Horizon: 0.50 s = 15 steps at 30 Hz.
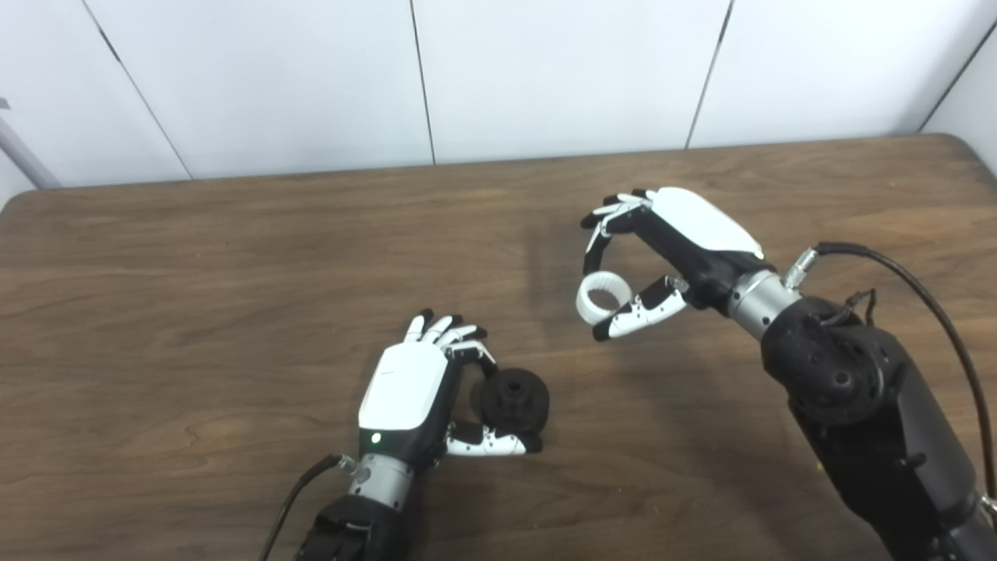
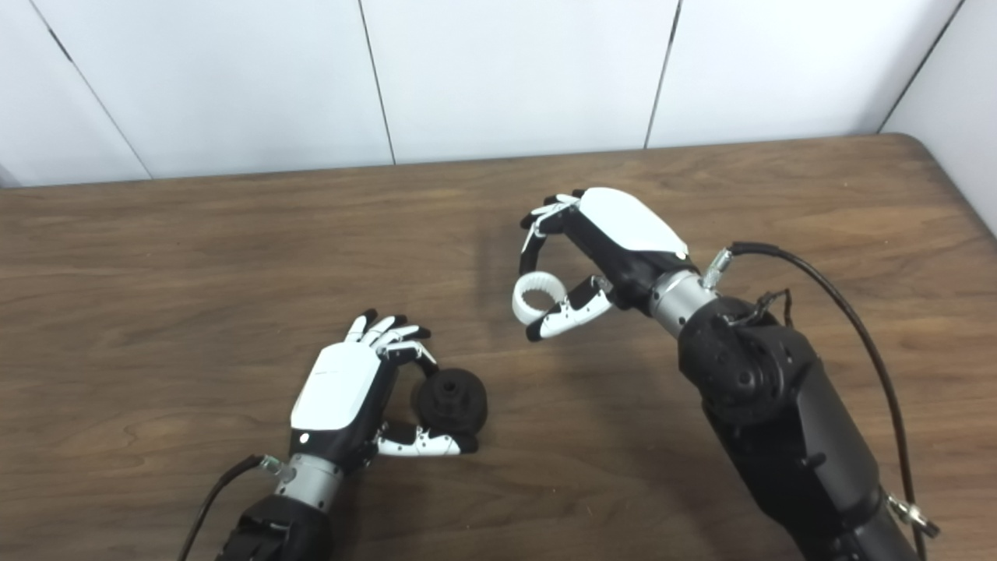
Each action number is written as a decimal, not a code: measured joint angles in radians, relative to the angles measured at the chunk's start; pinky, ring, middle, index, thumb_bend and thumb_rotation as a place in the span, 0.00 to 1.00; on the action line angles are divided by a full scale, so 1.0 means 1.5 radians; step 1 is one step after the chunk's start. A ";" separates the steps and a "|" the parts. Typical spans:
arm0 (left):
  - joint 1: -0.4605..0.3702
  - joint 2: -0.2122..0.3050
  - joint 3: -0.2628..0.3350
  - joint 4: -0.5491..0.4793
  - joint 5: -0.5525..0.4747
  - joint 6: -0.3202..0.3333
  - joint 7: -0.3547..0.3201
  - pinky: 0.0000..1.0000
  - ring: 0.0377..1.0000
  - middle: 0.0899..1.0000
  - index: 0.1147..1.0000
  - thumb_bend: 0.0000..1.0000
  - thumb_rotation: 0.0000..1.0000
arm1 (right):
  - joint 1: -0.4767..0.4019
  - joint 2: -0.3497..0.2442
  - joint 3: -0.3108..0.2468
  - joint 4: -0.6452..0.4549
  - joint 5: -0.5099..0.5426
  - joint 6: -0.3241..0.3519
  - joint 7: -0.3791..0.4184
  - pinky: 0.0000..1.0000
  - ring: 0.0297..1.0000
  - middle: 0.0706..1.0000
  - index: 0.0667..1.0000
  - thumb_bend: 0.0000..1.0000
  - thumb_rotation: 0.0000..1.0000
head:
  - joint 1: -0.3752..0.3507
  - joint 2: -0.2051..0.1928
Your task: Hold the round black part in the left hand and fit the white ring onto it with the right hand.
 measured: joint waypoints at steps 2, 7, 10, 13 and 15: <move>-0.001 -0.004 -0.004 0.001 0.002 0.002 0.002 1.00 0.90 0.79 0.42 0.53 0.05 | 0.006 0.007 0.007 -0.006 0.000 0.000 0.002 1.00 0.94 0.83 0.45 0.52 0.15 | 0.004 0.002; -0.003 -0.012 -0.012 0.007 0.006 0.006 0.009 1.00 0.91 0.80 0.42 0.53 0.05 | 0.023 0.033 0.026 -0.018 -0.002 0.000 0.012 1.00 0.96 0.85 0.45 0.52 0.15 | 0.008 0.007; -0.004 -0.012 -0.015 0.007 0.009 0.009 0.009 1.00 0.90 0.79 0.42 0.53 0.06 | 0.031 0.039 0.036 -0.024 -0.008 0.000 0.018 1.00 0.97 0.85 0.45 0.52 0.15 | 0.011 0.012; -0.005 -0.013 -0.019 0.007 0.013 0.013 0.009 1.00 0.90 0.79 0.42 0.53 0.06 | 0.036 0.045 0.053 -0.030 -0.018 0.000 0.025 1.00 0.97 0.85 0.45 0.52 0.15 | 0.011 0.013; -0.005 -0.014 -0.020 0.007 0.015 0.015 0.009 1.00 0.90 0.79 0.42 0.53 0.06 | 0.039 0.050 0.060 -0.031 -0.023 0.001 0.031 1.00 0.98 0.85 0.45 0.52 0.15 | 0.010 0.015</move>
